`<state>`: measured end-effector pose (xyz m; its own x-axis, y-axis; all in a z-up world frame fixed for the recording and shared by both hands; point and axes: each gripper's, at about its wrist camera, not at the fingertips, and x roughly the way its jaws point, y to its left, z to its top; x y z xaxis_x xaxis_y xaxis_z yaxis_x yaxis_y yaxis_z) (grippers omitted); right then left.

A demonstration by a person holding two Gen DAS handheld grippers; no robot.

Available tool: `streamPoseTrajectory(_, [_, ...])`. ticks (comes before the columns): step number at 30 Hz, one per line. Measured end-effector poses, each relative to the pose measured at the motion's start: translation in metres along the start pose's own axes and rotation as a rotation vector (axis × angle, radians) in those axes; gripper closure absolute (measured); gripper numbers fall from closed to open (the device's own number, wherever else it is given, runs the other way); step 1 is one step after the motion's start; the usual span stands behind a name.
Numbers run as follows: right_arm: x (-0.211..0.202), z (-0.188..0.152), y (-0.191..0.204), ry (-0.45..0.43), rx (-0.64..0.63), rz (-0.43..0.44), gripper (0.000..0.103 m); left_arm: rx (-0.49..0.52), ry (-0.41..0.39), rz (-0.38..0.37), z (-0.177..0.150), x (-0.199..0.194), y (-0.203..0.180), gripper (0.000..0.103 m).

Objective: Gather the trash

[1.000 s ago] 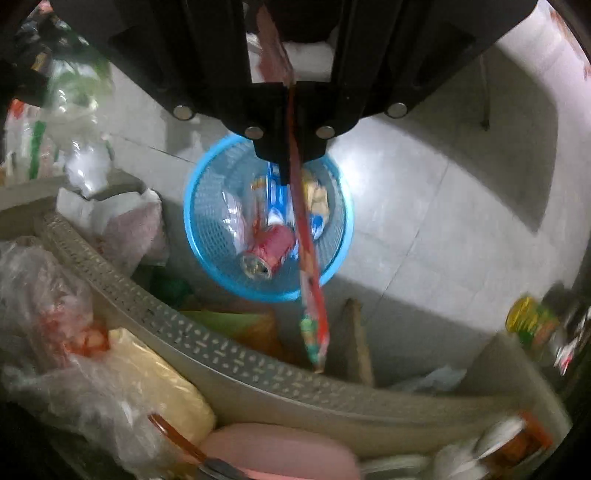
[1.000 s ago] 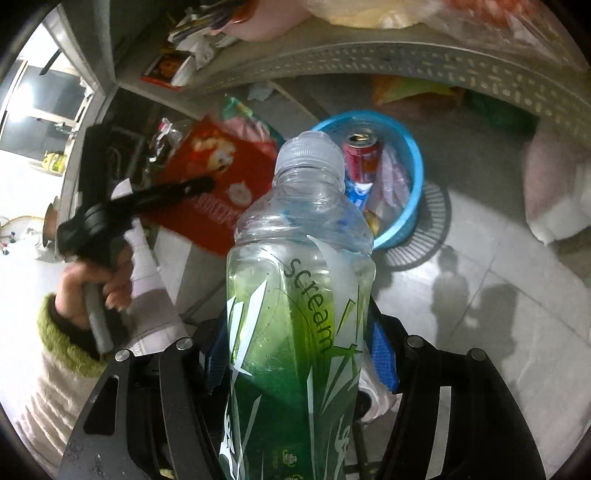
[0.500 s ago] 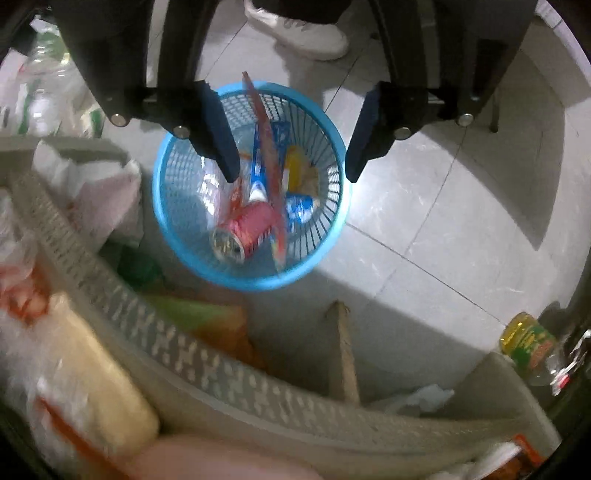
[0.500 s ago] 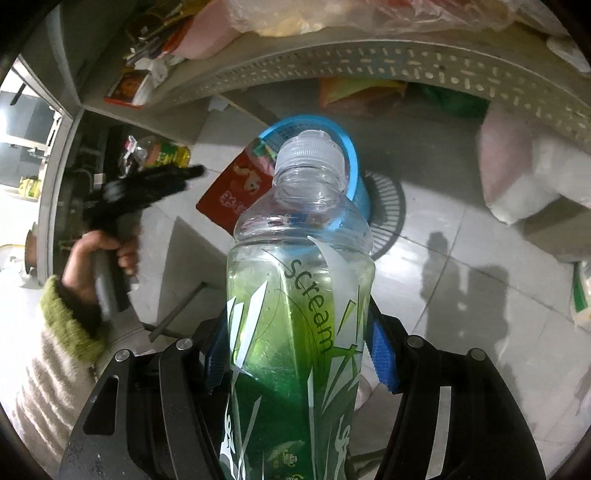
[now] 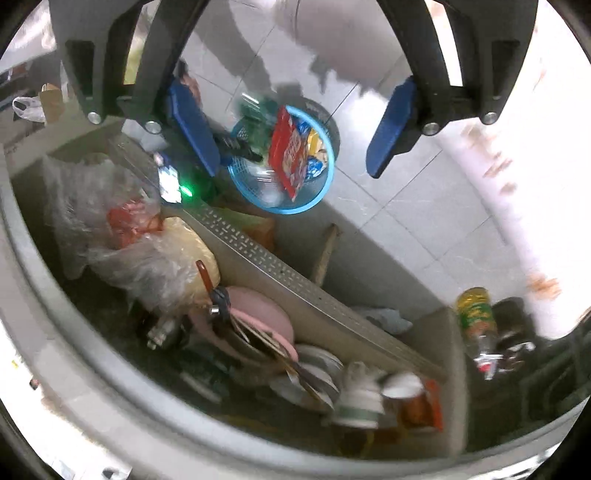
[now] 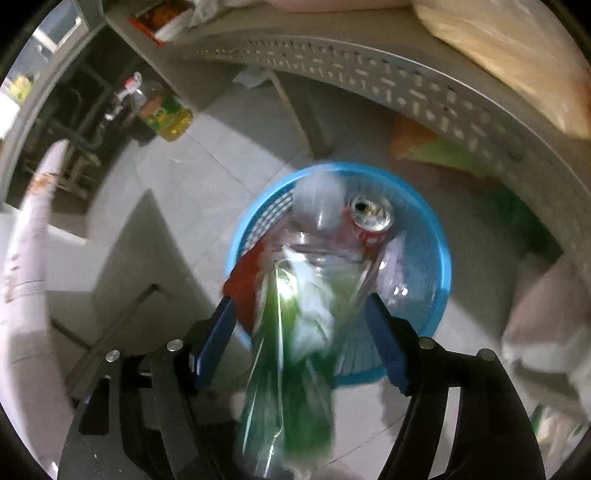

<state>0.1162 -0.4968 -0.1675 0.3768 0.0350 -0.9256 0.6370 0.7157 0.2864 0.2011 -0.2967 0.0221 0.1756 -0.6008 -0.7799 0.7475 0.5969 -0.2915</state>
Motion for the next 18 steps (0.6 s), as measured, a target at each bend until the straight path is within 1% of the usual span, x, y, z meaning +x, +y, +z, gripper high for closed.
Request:
streamPoseTrajectory(1, [-0.002,-0.002,0.002,-0.010,0.003,-0.017,0.034,-0.008,-0.012,0.009,-0.009,-0.009,0.002,0.020])
streamPoseTrajectory(2, [-0.005,-0.005,0.001,-0.019,0.017,-0.011,0.034,-0.009,-0.020,0.022,-0.022,-0.021,0.004,0.019])
streamPoseTrajectory(4, [-0.017,-0.016,-0.005,-0.035,0.062,0.048,0.034,-0.012,-0.037,0.057,-0.050,-0.041,0.009,0.017])
streamPoseTrajectory(6, [-0.035,-0.032,-0.010,-0.059,0.071,0.064,0.034,-0.030,-0.040,0.070,-0.074,-0.051,0.013,0.017])
streamPoseTrajectory(8, [-0.051,-0.049,-0.015,-0.081,0.072,0.075,0.034,-0.055,-0.032,0.049,-0.097,-0.055,0.014,0.017])
streamPoseTrajectory(9, [-0.064,-0.064,-0.018,-0.092,0.072,0.082,0.034,-0.081,-0.034,0.037,-0.110,-0.060,0.014,0.017])
streamPoseTrajectory(11, [-0.076,-0.081,-0.018,-0.102,0.071,0.077,0.034,-0.105,-0.049,0.021,-0.127,-0.068,0.015,0.017])
streamPoseTrajectory(15, [-0.107,-0.119,-0.012,-0.125,0.047,0.064,0.034,-0.099,-0.078,0.023,-0.149,-0.082,0.008,0.014])
streamPoseTrajectory(18, [-0.131,-0.138,0.006,-0.166,-0.003,0.045,0.030,-0.085,-0.121,0.057,-0.160,-0.099,0.004,0.009])
